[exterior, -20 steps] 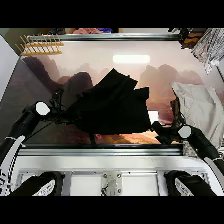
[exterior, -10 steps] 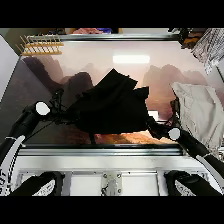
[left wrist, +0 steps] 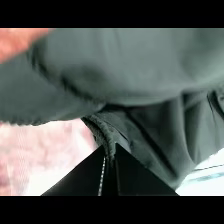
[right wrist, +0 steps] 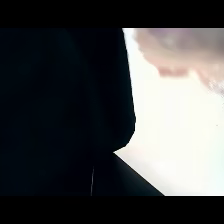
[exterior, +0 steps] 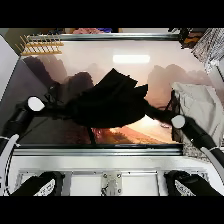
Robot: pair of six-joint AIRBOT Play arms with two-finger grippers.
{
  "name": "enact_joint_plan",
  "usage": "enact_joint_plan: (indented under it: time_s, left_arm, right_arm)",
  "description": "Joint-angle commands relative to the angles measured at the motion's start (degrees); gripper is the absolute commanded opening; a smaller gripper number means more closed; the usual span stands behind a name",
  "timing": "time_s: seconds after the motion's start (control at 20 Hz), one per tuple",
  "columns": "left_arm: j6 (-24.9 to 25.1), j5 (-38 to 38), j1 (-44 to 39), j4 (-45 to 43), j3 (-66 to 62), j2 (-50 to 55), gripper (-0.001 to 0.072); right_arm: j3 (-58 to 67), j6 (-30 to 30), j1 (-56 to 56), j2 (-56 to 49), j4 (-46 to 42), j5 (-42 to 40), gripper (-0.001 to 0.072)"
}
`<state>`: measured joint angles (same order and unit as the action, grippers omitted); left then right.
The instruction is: Fold the clothes and pants, and hang the long-sleeved shirts on hangers.
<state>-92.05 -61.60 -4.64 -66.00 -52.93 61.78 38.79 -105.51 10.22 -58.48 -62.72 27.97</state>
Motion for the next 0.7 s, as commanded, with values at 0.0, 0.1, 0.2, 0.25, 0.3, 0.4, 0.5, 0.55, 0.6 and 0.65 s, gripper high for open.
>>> enact_joint_plan:
  time_s: [0.0, 0.1, 0.2, 0.25, 0.3, 0.4, 0.5, 0.55, 0.6, 0.65]
  left_arm:
    - [-1.14, -6.23, 2.29, 0.22, -11.26, -7.06, 0.0018]
    - [-4.17, -8.31, 3.08, 0.22, -19.98, -14.03, 0.0018]
    - [-7.1, -7.65, 2.69, 0.24, -26.82, -20.87, 0.0018]
    - [-8.48, -6.34, 1.81, 0.2, -29.31, -24.37, 0.0018]
    - [-9.92, -4.94, 0.74, 0.09, -31.12, -27.21, 0.0018]
    - [-12.9, -2.4, -1.62, 0.11, -34.21, -31.91, 0.0018]
    - [-14.45, -0.04, -3.72, 0.02, -36.59, -34.75, 0.0017]
    - [-14.45, 1.09, -4.39, 0.0, -37.7, -35.34, 0.0018]
    - [-14.45, 2.34, -4.81, -0.02, -38.97, -35.41, 0.0018]
    - [-14.43, 3.34, -4.85, -0.07, -40.11, -34.93, 0.0018]
  right_arm:
    - [19.15, 3.78, -3.3, 4.7, -10.86, 13.92, 0.0009]
    - [34.16, 3.85, -5.4, 7.21, -12.98, 21.53, 0.0009]
    - [46.99, 5.92, -5.86, 8.98, -13.2, 25.86, 0.0009]
    - [52.57, 6.16, -5.84, 9.88, -13.2, 27.06, 0.0009]
    - [56.87, 6.16, -5.84, 10.71, -13.18, 27.58, 0.0009]
    - [63.21, 6.14, -5.84, 12.46, -13.2, 27.58, 0.0009]
    - [66.77, 6.14, -5.84, 14.01, -13.18, 27.52, 0.0009]
    - [67.65, 6.12, -5.84, 14.67, -13.18, 27.39, 0.0009]
    - [68.02, 6.1, -5.84, 15.13, -13.18, 27.34, 0.0009]
    - [68.04, 5.77, -5.84, 15.69, -13.16, 27.08, 0.0009]
